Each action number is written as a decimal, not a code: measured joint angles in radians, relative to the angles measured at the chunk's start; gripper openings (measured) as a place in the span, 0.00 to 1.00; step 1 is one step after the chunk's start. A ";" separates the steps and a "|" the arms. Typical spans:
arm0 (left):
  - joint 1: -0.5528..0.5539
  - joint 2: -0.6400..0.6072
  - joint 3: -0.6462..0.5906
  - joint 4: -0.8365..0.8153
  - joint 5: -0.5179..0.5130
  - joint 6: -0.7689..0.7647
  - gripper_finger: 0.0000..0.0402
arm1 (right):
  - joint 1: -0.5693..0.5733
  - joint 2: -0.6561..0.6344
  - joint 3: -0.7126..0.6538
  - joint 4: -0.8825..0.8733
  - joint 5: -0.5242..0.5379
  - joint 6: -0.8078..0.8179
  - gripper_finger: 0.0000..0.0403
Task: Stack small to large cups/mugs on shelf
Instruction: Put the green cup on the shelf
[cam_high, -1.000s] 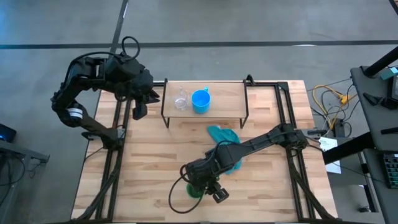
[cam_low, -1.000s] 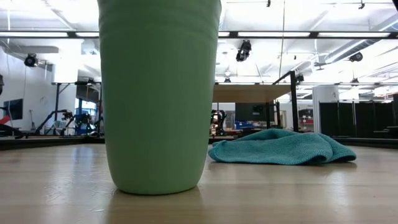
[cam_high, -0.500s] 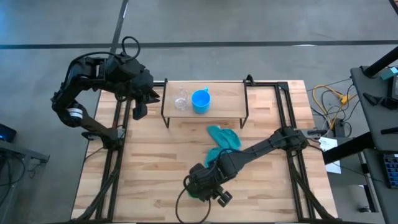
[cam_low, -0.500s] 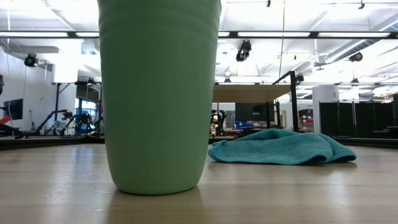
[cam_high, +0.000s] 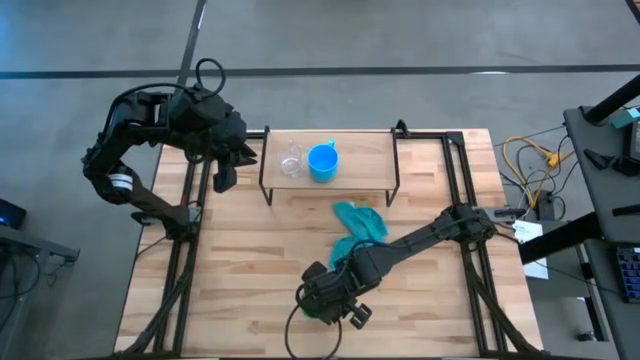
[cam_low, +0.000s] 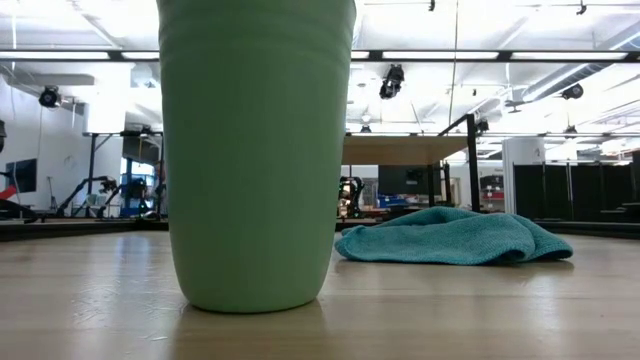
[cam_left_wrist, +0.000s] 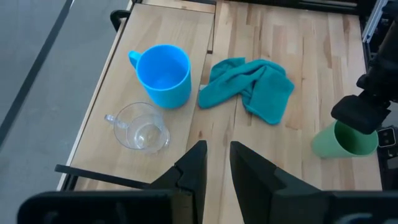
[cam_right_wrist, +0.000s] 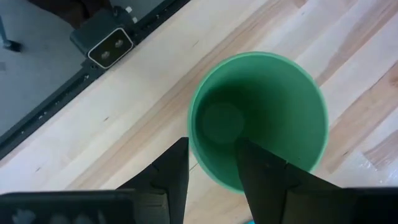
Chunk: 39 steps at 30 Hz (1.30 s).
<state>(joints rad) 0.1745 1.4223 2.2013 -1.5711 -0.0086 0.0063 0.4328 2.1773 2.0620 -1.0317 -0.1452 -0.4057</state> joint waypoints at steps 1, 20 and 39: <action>0.000 0.000 0.000 0.000 0.000 0.000 0.14 | 0.000 0.000 -0.002 0.000 0.000 0.000 0.31; 0.000 0.000 0.000 0.000 0.000 -0.001 0.14 | 0.002 0.000 -0.039 0.033 -0.019 0.012 0.31; 0.000 0.000 0.000 0.000 0.000 -0.001 0.14 | 0.002 0.000 -0.098 0.097 -0.020 0.069 0.23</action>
<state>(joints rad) 0.1742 1.4223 2.2013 -1.5711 -0.0086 0.0055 0.4343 2.1773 1.9639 -0.9352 -0.1655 -0.3369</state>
